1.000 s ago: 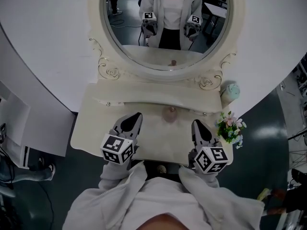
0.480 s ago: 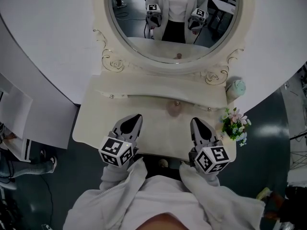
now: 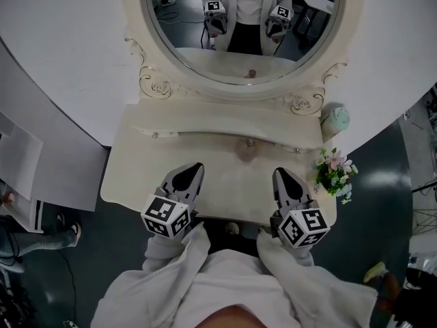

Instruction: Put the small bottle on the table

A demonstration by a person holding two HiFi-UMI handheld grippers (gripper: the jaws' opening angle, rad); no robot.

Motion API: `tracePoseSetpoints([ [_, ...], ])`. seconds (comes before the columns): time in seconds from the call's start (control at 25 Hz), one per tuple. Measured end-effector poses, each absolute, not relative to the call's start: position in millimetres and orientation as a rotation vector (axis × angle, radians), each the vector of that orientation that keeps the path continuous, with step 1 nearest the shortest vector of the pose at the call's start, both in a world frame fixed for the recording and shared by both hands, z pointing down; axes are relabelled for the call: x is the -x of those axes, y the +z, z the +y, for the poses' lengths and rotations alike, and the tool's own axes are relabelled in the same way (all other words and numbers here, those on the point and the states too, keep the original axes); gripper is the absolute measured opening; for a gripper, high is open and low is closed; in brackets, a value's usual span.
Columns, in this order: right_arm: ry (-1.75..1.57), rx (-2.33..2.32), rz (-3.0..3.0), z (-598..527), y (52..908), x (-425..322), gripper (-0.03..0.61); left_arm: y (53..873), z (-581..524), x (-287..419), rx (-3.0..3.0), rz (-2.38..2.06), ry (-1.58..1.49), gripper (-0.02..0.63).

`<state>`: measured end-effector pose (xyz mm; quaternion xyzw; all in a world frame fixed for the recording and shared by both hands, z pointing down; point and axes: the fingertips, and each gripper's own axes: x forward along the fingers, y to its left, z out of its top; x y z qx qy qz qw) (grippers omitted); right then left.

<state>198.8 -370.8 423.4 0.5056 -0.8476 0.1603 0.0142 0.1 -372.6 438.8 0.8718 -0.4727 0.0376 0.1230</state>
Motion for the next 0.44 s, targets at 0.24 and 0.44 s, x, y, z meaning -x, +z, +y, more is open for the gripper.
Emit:
tracePoseSetpoints([
  [0.24, 0.514, -1.585, -2.63, -370.4, 426.9, -204.5, 0.04, 441.5, -374.0, -8.0, -2.543, -1.35, 0.111, 0.015],
  [0.44, 0.533, -1.592, -2.622, -368.9, 429.6, -208.2, 0.04, 445.3, -373.0, -13.8, -2.541, -1.334, 0.126, 0.016],
])
